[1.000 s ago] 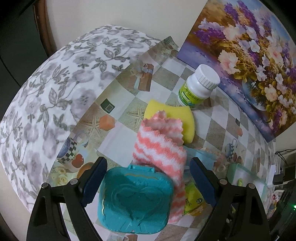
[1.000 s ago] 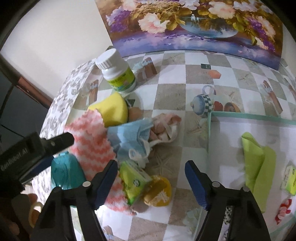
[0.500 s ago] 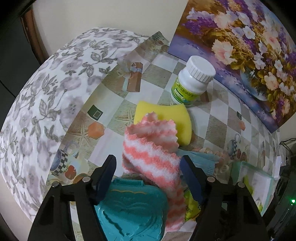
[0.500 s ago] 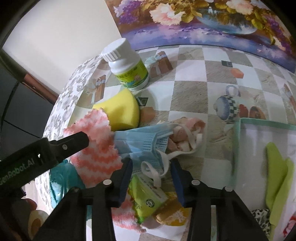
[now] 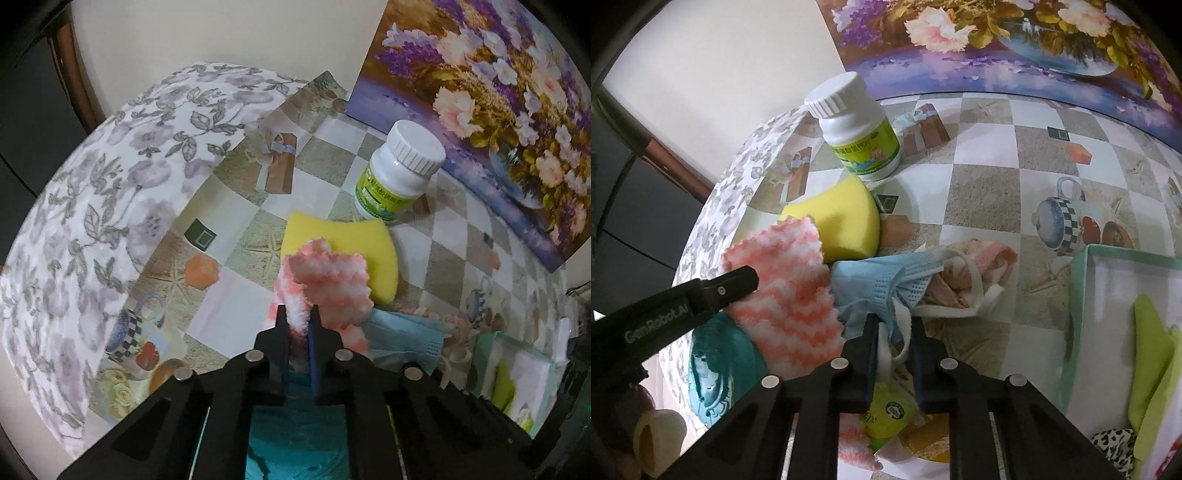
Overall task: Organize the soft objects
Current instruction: 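Grasp the pink-white striped cloth with the left gripper while the right gripper grasps the blue mask, then lift and carry the striped cloth and blue mask over the white tray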
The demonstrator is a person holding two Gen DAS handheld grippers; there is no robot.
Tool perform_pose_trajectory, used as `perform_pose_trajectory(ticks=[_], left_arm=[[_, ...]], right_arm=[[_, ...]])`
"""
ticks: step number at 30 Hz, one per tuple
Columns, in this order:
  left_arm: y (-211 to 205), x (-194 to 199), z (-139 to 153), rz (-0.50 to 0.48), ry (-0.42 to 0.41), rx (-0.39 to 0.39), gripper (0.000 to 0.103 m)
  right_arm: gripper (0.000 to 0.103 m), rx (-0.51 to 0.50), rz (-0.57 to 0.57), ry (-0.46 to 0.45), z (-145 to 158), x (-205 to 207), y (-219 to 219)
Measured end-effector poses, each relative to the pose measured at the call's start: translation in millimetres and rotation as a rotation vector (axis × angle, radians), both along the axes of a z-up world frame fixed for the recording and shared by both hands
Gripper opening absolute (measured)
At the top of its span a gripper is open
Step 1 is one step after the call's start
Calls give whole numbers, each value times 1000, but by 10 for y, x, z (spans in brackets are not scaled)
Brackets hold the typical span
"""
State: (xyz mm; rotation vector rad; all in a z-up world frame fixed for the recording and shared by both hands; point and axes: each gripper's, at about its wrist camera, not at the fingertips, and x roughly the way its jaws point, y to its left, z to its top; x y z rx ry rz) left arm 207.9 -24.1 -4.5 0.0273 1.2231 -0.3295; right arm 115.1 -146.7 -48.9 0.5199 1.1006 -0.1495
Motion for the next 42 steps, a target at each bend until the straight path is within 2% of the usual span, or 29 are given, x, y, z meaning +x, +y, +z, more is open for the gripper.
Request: perform_pose_trajectory(ticks=[18, 20, 31, 42], left_arm=[[83, -4, 262, 5, -20, -151, 5], [99, -8, 331, 4, -27, -177, 5], [183, -98, 793, -2, -126, -251, 5], [296, -269, 1290, -6, -242, -323, 5]], right_arm=[[14, 3, -4, -66, 253, -71, -48], [7, 4, -6, -78, 298, -79, -54], [7, 0, -16, -145, 556, -158, -85], [7, -26, -33, -287, 1120, -324, -128]])
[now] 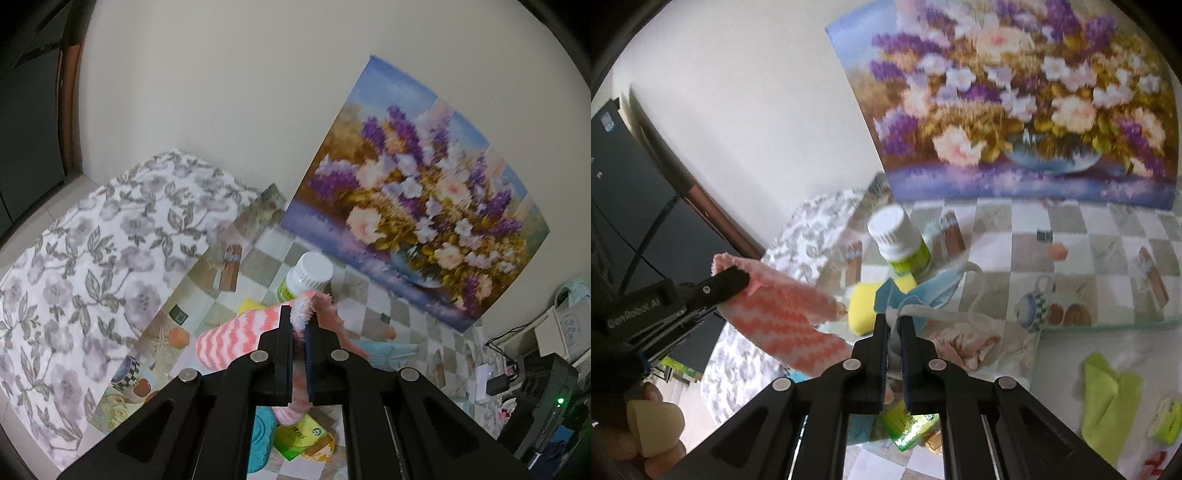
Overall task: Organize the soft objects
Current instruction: 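Lift and carry the striped cloth and blue mask over the white tray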
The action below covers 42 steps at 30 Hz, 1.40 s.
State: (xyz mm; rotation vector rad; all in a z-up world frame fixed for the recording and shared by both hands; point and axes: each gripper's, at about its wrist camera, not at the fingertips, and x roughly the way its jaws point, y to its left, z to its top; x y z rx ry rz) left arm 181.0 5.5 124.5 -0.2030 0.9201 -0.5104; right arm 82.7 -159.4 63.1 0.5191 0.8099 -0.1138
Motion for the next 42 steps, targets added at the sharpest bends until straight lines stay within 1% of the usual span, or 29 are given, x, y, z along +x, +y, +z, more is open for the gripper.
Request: perform_pose_trajectory(ticks=[4, 8, 15, 20, 24, 29, 34, 39, 42], left_arm=[[-7, -65, 111, -7, -25, -13, 5], [-70, -141, 171, -22, -36, -14, 5], [-312, -303, 199, -68, -38, -4, 5], [-550, -463, 222, -117, -46, 4, 5], [-795, -666, 231, -173, -57, 12, 5], [-1135, -946, 205, -260, -59, 18, 5], [-1435, -1208, 202, -345, -68, 33, 5], [-1723, -1453, 164, -429, -77, 44, 5], [-1873, -1550, 91, -469, -62, 40, 5]], right_arm=[[7, -11, -21, -43, 185, -103, -63], [7, -23, -53, -54, 274, -197, -167], [7, -91, -154, -11, 329, -428, -486], [7, -113, -263, 22, 357, -676, -854], [7, -112, -344, 31, 397, -931, -1156], [7, -134, -442, 51, 459, -1276, -1470], [7, -126, -526, 65, 489, -1608, -1751], [7, -125, -589, 94, 435, -1876, -1964], [7, -108, -612, 110, 368, -1992, -2067]])
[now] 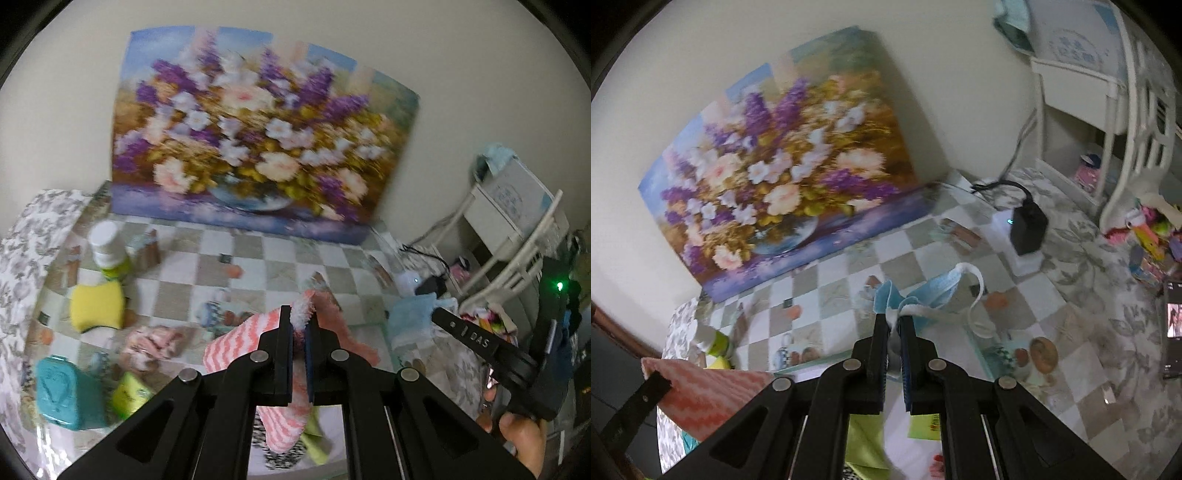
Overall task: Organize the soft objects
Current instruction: 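Lift and carry the striped cloth and blue mask over the white tray, then open the left gripper over the tray while the right gripper releases the mask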
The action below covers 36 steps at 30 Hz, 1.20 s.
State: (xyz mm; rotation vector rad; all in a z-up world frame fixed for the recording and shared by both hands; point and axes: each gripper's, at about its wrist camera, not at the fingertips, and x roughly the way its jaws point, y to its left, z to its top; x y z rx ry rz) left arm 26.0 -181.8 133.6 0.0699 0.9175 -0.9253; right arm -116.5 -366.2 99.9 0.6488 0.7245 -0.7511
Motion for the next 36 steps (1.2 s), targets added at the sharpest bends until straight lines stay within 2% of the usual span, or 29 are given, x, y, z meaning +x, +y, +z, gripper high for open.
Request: perform_pose_trajectory(ticks=[6, 11, 15, 20, 25, 36], left_arm=[[-198, -65, -200, -44, 35, 24, 5], [-279, -23, -417, -26, 47, 63, 5], [-323, 67, -700, -3, 93, 133, 5], [-358, 158, -1109, 31, 142, 260, 5], [-365, 189, -1425, 47, 169, 361, 5], [-376, 165, -1726, 37, 188, 478, 6]], right_arm=[[7, 47, -11, 8, -171, -41, -110], [7, 121, 30, 21, -426, 93, -123], [7, 163, 49, 103, -716, 208, -120], [8, 241, 35, 198, -1088, 230, -165], [10, 237, 11, 302, -1291, 206, -186], [10, 280, 14, 392, -1581, 210, -205]])
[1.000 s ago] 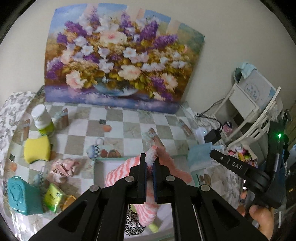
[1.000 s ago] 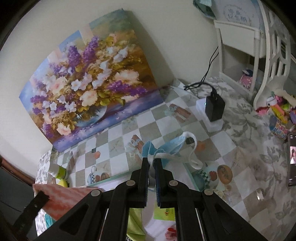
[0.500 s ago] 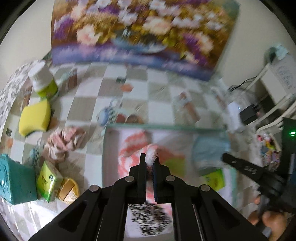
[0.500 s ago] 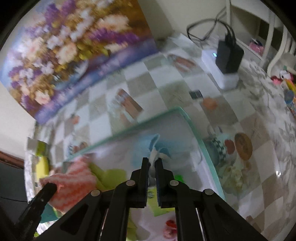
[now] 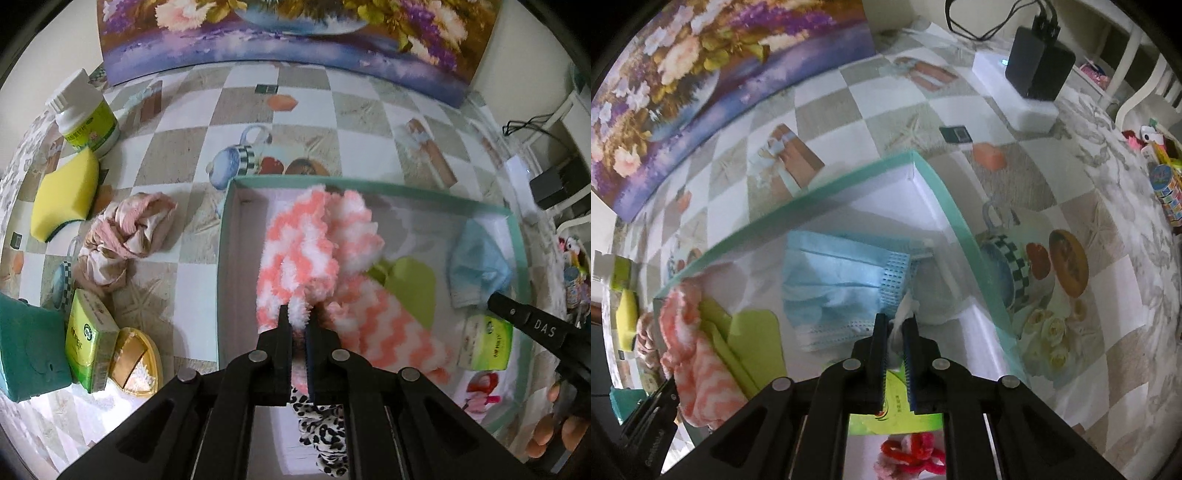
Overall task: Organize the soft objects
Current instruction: 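Open the left gripper over the tray while the right gripper releases the mask, then move the left gripper to the yellow sponge while the right gripper approaches the pink floral cloth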
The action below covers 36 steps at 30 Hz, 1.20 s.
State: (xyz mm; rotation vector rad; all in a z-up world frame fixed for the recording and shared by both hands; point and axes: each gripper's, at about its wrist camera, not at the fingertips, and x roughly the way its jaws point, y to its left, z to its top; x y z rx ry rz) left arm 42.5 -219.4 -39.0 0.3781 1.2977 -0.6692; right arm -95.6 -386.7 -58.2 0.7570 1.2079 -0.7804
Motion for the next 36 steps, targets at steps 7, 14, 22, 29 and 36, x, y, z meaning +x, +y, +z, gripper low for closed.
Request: perform_pose_trajectory(ticks=[7, 14, 22, 29, 36], left_arm=[[-9, -1, -1, 3, -3, 30, 36], [24, 32, 203, 14, -11, -3, 66], [108, 77, 641, 33, -62, -108, 88], [322, 343, 867, 117, -135, -129, 92], [722, 698, 900, 242, -184, -87, 92]], right_arm=[[33, -2, 10, 50, -20, 27, 12], [52, -46, 9, 28, 228, 51, 37], [65, -150, 11, -42, 778, 36, 115], [72, -225, 8, -98, 1171, 42, 209], [75, -229, 26, -82, 1173, 143, 274]])
